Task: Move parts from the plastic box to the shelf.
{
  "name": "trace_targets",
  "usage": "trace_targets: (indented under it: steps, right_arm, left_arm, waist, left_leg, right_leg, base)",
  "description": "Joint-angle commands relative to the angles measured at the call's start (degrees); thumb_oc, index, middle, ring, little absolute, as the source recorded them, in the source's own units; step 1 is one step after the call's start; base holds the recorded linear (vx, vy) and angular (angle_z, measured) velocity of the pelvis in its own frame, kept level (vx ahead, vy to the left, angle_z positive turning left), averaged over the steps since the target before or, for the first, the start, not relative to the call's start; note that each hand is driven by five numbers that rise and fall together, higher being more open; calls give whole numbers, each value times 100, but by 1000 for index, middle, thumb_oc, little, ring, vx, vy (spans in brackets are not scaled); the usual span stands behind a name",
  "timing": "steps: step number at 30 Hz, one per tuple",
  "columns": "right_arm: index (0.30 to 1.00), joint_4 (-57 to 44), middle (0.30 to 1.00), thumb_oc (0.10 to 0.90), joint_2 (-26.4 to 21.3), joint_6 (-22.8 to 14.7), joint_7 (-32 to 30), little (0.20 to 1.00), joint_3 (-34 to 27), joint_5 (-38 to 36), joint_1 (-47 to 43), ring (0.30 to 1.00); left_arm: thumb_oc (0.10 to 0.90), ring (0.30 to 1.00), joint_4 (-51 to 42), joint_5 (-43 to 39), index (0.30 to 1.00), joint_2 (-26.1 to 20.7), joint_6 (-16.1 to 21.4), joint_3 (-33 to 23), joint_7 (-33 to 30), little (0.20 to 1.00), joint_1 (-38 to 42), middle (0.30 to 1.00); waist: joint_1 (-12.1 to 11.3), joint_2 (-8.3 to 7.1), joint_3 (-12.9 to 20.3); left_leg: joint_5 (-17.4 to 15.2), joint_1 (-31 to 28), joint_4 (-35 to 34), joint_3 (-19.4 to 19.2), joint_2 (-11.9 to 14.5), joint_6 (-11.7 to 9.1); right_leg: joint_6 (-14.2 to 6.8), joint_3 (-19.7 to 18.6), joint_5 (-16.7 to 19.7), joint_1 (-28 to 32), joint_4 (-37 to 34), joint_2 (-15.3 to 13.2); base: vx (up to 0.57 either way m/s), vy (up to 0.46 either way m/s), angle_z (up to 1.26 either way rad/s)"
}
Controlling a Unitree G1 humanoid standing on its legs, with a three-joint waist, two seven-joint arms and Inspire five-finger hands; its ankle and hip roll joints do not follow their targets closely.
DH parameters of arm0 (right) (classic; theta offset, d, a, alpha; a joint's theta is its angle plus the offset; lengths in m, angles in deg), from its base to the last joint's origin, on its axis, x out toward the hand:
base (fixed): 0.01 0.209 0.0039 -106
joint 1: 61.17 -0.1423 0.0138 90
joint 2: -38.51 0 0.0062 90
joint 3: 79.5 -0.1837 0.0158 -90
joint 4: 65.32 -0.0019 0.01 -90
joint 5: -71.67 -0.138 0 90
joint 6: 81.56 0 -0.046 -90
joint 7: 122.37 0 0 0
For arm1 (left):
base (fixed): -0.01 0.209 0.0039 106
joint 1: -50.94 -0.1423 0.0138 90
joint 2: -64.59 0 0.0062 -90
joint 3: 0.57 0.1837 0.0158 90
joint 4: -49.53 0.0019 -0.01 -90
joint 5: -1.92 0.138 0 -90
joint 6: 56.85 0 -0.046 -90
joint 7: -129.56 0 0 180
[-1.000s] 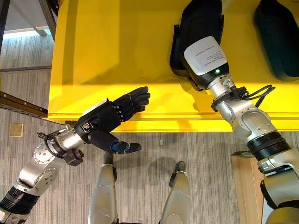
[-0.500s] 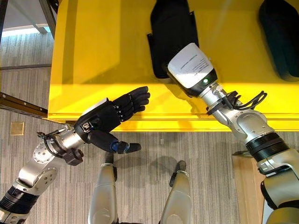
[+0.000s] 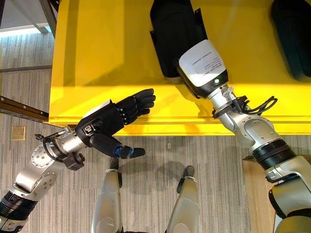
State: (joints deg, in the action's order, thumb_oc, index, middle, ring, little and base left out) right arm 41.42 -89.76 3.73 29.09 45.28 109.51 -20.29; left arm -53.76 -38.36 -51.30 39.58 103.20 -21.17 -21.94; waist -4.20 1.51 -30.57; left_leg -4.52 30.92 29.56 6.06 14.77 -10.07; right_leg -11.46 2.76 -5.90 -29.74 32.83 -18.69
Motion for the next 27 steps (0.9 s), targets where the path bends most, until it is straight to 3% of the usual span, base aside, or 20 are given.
trace_targets:
  steps: [1, 9, 11, 20, 26, 27]
  right_arm:
    - [300, 0, 300, 400, 140, 769, -253, 300, -1059, -662, -418, 300]
    - [300, 47, 300, 400, 437, 597, 2, 300, -1338, -851, -555, 300]
    - [300, -2, 300, 400, 467, 407, 120, 300, -1329, -522, -567, 300]
    - [300, -460, 300, 400, 385, 403, 297, 300, -1232, -105, -328, 300]
    - [300, -612, 300, 400, 449, 571, 268, 300, -1199, -18, -188, 300]
    - [300, -687, 300, 400, 486, 805, 297, 300, -1234, 39, -115, 300]
  left_arm:
    - [900, 1000, -434, -299, 1000, 225, 642, -3, -51, 1000, 378, 1000]
    - [900, 1000, -451, -106, 1000, 521, 488, -1, -82, 1000, 455, 1000]
    - [900, 1000, -454, -92, 1000, 563, 486, 4, -79, 1000, 438, 1000]
    - [900, 1000, -489, -83, 1000, 620, 548, -79, -96, 1000, 287, 1000]
    - [900, 1000, -517, -88, 1000, 642, 524, -112, -81, 1000, 240, 1000]
    - [900, 1000, -522, -60, 1000, 675, 519, -124, -97, 1000, 214, 1000]
  waist:
    - [177, 90, 77]
    - [206, 169, 84]
    - [209, 177, 91]
    - [263, 184, 134]
    - [286, 175, 130]
    - [305, 172, 122]
  left_leg:
    - [-260, -295, -202, -549, -301, 596]
    - [-256, -357, -248, -544, -373, 592]
    - [-257, -367, -243, -537, -395, 602]
    - [-243, -436, -312, -577, -446, 620]
    - [-330, -433, -205, -617, -491, 660]
    - [-354, -431, -172, -623, -504, 663]
  right_leg:
    - [593, -79, -531, 74, 399, 347]
    - [631, -124, -572, 61, 470, 391]
    - [649, -112, -594, 76, 498, 400]
    - [639, -122, -558, 122, 422, 407]
    - [654, -141, -544, 135, 416, 405]
    - [651, -153, -538, 131, 421, 411]
  base:
    - [5, 36, -6]
    - [11, 28, -2]
    - [35, 21, 0]
    - [20, 28, 1]
    - [6, 11, 0]
    - [19, 42, -1]
